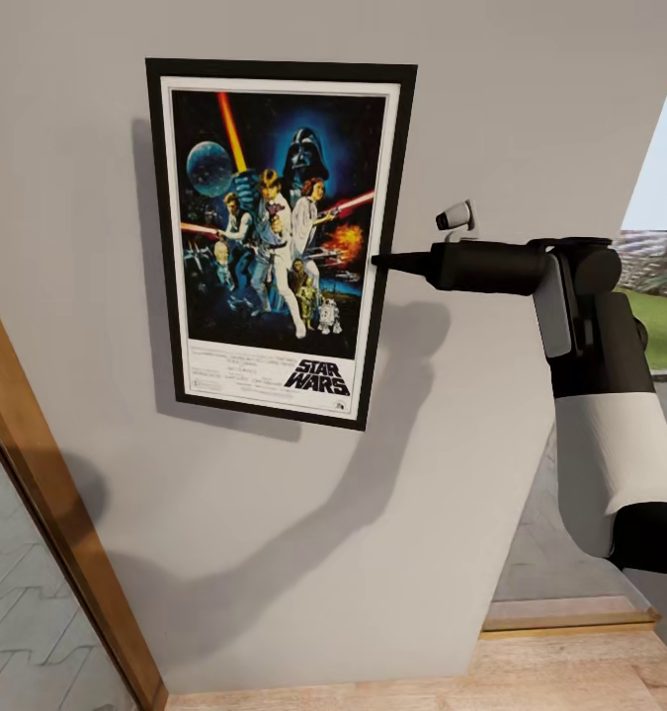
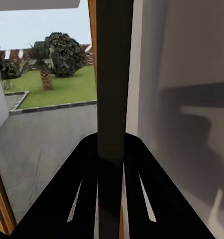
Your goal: Pick up the poster from the kitchen countertop and hang it on one of the wall nails in the kitchen.
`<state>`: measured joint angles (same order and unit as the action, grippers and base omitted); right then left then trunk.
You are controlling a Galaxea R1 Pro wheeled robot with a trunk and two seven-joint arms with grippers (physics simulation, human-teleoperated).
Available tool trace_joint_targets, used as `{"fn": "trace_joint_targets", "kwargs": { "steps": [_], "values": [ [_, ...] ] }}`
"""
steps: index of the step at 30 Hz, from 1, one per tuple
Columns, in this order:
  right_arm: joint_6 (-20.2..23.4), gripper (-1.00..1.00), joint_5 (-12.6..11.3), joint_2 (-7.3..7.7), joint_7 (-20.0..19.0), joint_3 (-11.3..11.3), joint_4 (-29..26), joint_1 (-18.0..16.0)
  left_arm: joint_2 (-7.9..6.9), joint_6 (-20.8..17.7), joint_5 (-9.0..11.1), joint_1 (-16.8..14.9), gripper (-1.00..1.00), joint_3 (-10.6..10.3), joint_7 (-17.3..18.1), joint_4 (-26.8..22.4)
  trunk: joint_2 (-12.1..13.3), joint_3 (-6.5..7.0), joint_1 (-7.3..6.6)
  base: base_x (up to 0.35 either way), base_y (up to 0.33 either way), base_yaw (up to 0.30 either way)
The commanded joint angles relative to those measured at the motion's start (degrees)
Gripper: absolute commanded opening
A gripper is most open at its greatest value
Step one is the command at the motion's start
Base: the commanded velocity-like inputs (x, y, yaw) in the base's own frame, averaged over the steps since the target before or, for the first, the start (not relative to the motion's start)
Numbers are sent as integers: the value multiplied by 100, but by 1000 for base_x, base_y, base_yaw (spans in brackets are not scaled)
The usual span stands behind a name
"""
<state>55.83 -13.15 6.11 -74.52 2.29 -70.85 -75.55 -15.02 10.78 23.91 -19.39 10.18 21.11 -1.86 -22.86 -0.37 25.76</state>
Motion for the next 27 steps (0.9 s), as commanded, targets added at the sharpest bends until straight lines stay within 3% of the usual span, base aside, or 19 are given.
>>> {"fn": "trace_joint_targets", "kwargs": {
  "steps": [1,27],
  "values": [
    [33,-100,-21,4,-1,8,2,-3,-1,12,-18,-3,100,45,30,10,-6,-4,2,0,0,0],
    [34,-100,-21,4,-1,8,1,-4,-1,12,-18,-3,100,45,25,10,-6,-4,2,34,0,0]
  ]
}}
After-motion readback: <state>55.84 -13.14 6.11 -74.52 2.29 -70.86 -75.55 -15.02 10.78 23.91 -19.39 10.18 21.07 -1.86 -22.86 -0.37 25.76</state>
